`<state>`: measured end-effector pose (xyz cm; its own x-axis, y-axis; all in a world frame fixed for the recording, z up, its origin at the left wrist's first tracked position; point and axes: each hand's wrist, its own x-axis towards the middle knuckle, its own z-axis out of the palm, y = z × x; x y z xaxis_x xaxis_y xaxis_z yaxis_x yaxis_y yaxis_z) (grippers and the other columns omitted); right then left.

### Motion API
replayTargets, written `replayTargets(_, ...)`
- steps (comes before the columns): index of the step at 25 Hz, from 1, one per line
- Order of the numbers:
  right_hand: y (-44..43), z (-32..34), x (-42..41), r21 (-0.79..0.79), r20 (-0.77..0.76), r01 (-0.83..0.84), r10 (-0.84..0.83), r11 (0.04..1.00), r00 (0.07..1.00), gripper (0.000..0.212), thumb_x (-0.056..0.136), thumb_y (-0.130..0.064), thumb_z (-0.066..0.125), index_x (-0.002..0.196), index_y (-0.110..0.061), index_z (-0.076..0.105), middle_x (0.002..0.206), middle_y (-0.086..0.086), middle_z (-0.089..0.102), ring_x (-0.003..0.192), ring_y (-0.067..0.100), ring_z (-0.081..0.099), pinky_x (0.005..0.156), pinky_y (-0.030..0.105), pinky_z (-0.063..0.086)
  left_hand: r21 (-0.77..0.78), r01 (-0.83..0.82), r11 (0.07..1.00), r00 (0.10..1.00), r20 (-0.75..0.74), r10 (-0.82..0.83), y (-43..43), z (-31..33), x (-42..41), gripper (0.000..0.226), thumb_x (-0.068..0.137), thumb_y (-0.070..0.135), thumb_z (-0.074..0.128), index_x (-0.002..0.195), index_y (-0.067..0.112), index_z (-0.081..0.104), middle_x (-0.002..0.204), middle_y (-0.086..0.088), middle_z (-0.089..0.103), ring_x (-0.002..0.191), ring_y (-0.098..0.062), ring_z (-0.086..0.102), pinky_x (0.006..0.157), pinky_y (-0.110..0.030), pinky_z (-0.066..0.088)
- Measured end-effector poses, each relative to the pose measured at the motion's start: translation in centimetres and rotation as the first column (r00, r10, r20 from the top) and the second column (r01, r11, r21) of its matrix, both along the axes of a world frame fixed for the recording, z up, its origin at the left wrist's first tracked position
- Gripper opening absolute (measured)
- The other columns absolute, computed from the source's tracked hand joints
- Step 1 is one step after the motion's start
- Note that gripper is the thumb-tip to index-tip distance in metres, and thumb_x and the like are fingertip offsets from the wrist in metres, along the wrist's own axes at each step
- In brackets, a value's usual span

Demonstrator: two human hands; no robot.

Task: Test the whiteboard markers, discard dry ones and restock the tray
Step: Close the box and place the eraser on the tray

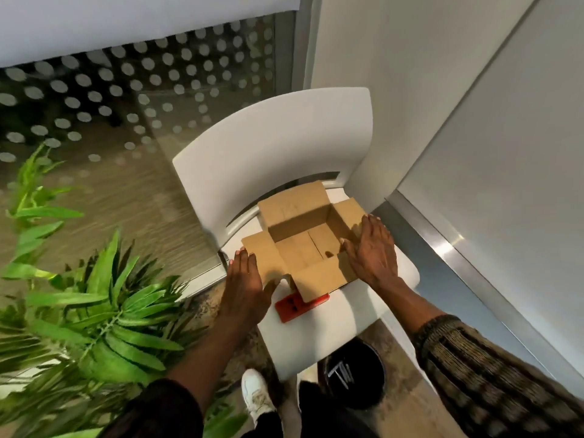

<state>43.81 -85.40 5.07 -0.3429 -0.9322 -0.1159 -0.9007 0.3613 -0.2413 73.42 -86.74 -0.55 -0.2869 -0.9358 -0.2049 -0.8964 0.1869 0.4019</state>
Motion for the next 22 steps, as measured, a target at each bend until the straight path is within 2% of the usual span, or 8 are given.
replayTargets(3,-2.4,-0.8,-2.4,0.001,0.053,0.047,-0.047,0.999,0.998,0.075,0.103,-0.056,0.054,0.152,-0.002,0.037,0.157,0.023,0.044,0.145,0.042,0.041,0.121,0.054,0.034,0.165,-0.270,0.949,0.951,-0.108,0.290,-1.3,0.1,-1.8,0.097,0.101,0.064,0.057,0.165,0.000,0.024,0.172,-0.022,0.029,0.158,-0.039,0.032,0.127,-0.048,0.029)
replayTargets(6,-4.3,-2.1,-4.7,0.072,0.092,0.118,-0.125,0.990,0.988,0.078,0.100,-0.064,0.051,0.148,-0.003,0.042,0.146,0.023,0.053,0.133,0.043,0.051,0.113,0.056,0.043,0.392,-0.514,0.763,0.752,-0.222,0.620,-2.5,0.4,-3.6,0.085,0.097,0.061,0.068,0.155,0.007,0.037,0.151,-0.017,0.056,0.135,-0.039,0.058,0.109,-0.049,0.050)
replayTargets(9,-5.6,-3.5,-6.5,0.136,0.271,0.196,-0.227,0.971,0.936,0.109,0.078,-0.095,0.035,0.139,-0.005,0.048,0.128,0.019,0.066,0.113,0.042,0.064,0.097,0.057,0.054,0.447,-0.592,0.671,0.609,-0.297,0.735,-3.2,1.2,-5.0,0.059,0.096,0.054,0.074,0.133,0.018,0.046,0.126,-0.007,0.070,0.111,-0.033,0.068,0.100,-0.052,0.057)
replayTargets(11,-6.1,-4.8,-7.3,0.089,0.342,0.241,-0.257,0.966,0.904,0.124,0.065,-0.107,0.025,0.133,-0.007,0.053,0.119,0.019,0.069,0.106,0.041,0.067,0.088,0.054,0.058,0.421,-0.610,0.672,0.567,-0.360,0.741,-3.1,2.4,-6.4,0.051,0.096,0.047,0.077,0.129,0.022,0.048,0.121,-0.002,0.071,0.110,-0.030,0.069,0.101,-0.055,0.058)
replayTargets(14,-5.3,-2.4,-6.1,-0.056,0.319,0.205,-0.177,0.977,0.931,0.085,0.089,-0.079,0.055,0.147,-0.017,0.044,0.141,0.012,0.061,0.124,0.037,0.061,0.099,0.058,0.056,0.180,-0.557,0.811,0.704,-0.416,0.575,-2.1,3.8,-9.1,0.053,0.096,0.046,0.077,0.137,0.019,0.054,0.134,-0.004,0.069,0.122,-0.027,0.065,0.105,-0.050,0.056)
replayTargets(17,-4.4,-1.6,-5.2,-0.155,0.315,0.053,-0.002,0.986,0.949,0.076,0.093,-0.057,0.070,0.154,-0.024,0.038,0.142,0.006,0.060,0.123,0.030,0.061,0.096,0.052,0.059,0.027,-0.357,0.934,0.872,-0.350,0.343,-0.8,4.1,-11.4,0.062,0.099,0.057,0.067,0.146,0.020,0.050,0.144,-0.006,0.062,0.131,-0.029,0.058,0.109,-0.041,0.049)
replayTargets(20,-4.1,-2.1,-4.3,-0.059,0.273,-0.178,0.187,0.982,0.943,0.083,0.088,-0.072,0.064,0.154,-0.028,0.042,0.147,0.001,0.058,0.128,0.026,0.058,0.098,0.041,0.057,0.060,-0.170,0.984,0.980,-0.097,0.175,-0.3,2.5,-11.5,0.080,0.102,0.075,0.035,0.158,0.018,0.040,0.165,-0.007,0.045,0.154,-0.030,0.039,0.132,-0.045,0.020)
replayTargets(22,-3.9,-2.8,-4.3,0.096,0.196,-0.360,0.337,0.928,0.921,0.087,0.089,-0.082,0.050,0.156,-0.028,0.039,0.160,0.001,0.045,0.142,0.027,0.046,0.112,0.042,0.044,0.027,-0.028,0.999,0.996,0.081,0.026,0.0,1.0,-10.3,0.093,0.101,0.080,0.006,0.163,0.016,0.035,0.173,-0.007,0.034,0.164,-0.026,0.023,0.136,-0.045,0.001)
